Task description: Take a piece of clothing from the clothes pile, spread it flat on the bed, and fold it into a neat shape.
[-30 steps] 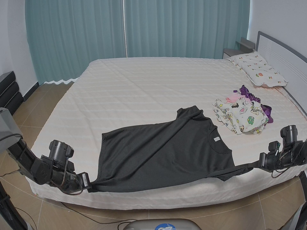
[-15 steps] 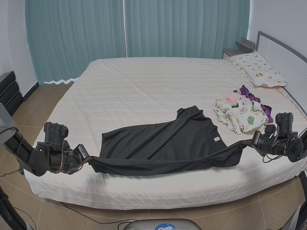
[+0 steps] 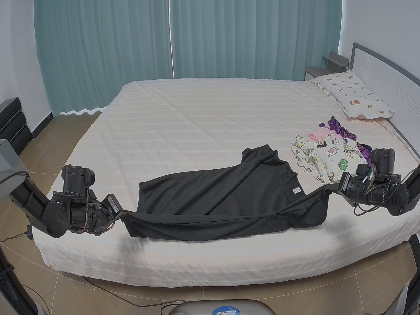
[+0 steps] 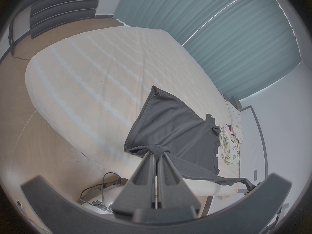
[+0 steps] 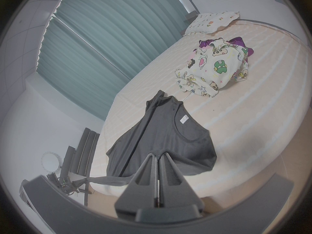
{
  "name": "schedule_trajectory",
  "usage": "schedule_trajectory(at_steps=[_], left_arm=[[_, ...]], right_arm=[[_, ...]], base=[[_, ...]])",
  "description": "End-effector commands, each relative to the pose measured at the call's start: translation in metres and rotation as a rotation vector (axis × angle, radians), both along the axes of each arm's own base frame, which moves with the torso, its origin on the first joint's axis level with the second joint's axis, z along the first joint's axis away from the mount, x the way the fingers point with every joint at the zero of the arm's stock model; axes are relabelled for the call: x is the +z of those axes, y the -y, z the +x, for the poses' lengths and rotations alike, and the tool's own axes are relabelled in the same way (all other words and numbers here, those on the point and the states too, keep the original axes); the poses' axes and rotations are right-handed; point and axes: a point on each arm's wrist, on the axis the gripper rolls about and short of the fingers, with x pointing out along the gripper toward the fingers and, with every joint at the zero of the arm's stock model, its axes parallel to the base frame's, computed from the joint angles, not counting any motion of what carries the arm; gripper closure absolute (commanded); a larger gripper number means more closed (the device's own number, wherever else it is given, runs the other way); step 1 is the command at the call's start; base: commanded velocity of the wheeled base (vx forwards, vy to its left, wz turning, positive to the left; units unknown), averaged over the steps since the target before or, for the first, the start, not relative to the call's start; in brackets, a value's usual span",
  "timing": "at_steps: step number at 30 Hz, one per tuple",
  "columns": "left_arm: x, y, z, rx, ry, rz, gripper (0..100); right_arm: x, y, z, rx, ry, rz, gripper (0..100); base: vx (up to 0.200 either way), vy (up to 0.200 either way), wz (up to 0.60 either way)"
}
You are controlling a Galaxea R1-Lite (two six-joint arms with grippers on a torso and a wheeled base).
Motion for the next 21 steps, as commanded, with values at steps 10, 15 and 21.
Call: schedule_trajectory(at_steps=[10, 15, 21], left_arm=[[-0.032, 0.006, 0.047, 0.084, -0.025, 0.048, 100], [-0.041, 0.008, 0.062, 0.087, -0.025, 0.049, 100], [-0.062, 0.01, 0.076, 0.088, -0.047, 0.057, 100]], right_arm=[[-0.044, -0.01, 0.044, -0.024, -0.039, -0.032, 100], [-0.052, -0.012, 0.053, -0.023, -0.009, -0.026, 100], [-0.059, -0.018, 0.06, -0.074, 0.013, 0.038, 100]], base=[[0.0, 0.0, 0.0], [0.0, 0.0, 0.0], [0.0, 0.0, 0.0]])
